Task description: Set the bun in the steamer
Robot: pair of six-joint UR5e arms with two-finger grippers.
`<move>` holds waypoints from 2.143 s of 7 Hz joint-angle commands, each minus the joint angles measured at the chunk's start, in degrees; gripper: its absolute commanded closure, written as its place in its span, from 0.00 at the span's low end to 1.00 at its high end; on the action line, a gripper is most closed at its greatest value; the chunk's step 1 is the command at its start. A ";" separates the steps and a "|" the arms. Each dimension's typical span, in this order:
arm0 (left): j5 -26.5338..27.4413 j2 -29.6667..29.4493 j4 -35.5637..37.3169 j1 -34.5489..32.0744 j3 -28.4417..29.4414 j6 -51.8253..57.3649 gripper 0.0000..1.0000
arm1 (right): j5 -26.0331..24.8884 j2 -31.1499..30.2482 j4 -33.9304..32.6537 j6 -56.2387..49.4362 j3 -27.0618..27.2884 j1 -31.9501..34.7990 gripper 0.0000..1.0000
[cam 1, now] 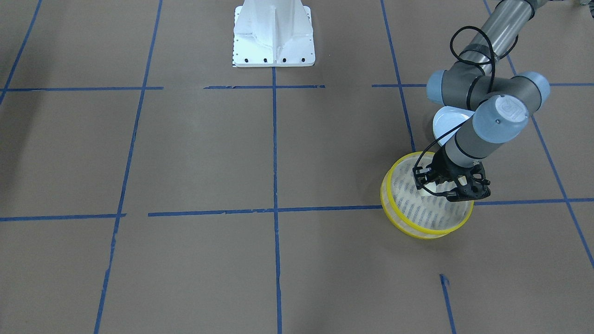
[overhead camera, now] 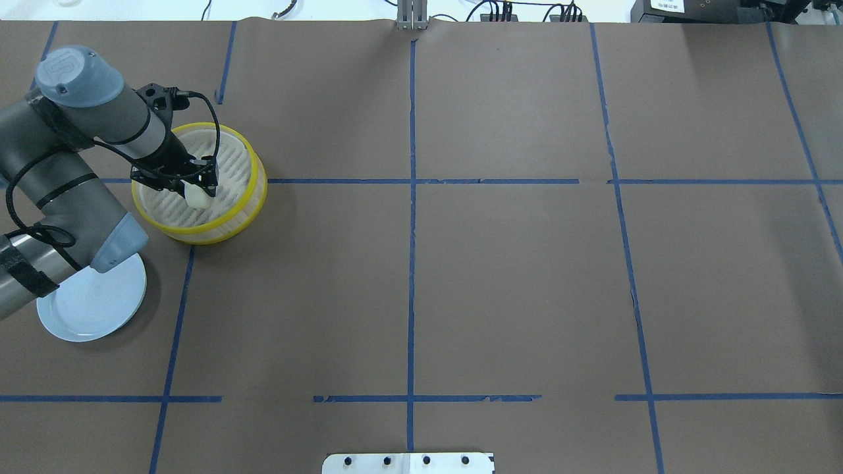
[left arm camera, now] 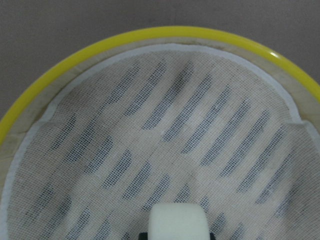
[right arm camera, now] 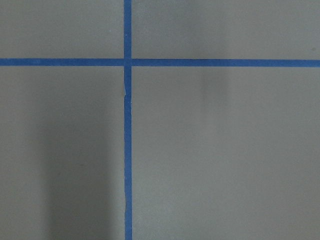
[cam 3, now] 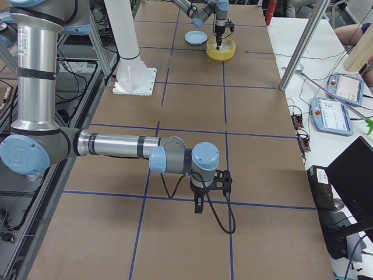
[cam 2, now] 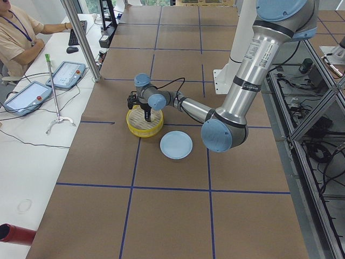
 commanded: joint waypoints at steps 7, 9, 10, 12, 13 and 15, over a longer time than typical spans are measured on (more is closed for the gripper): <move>-8.52 17.22 14.50 -33.10 -12.27 44.70 0.01 | 0.00 0.00 0.00 0.00 0.00 0.00 0.00; -8.44 21.47 14.42 -42.28 -8.07 57.49 0.01 | 0.00 0.00 0.00 0.00 0.00 0.00 0.00; -8.53 23.04 15.29 -44.23 -6.82 61.90 0.01 | 0.00 0.00 0.00 0.00 0.00 0.00 0.00; -10.45 24.03 18.87 -45.66 -6.64 62.55 0.01 | 0.00 0.00 0.00 0.00 0.00 0.00 0.00; -10.46 25.07 20.03 -45.57 -7.25 62.38 0.01 | 0.00 0.00 0.00 0.00 0.00 0.00 0.00; -15.70 25.00 20.04 -45.31 -6.03 61.07 0.00 | 0.00 0.00 0.00 0.00 0.00 0.00 0.00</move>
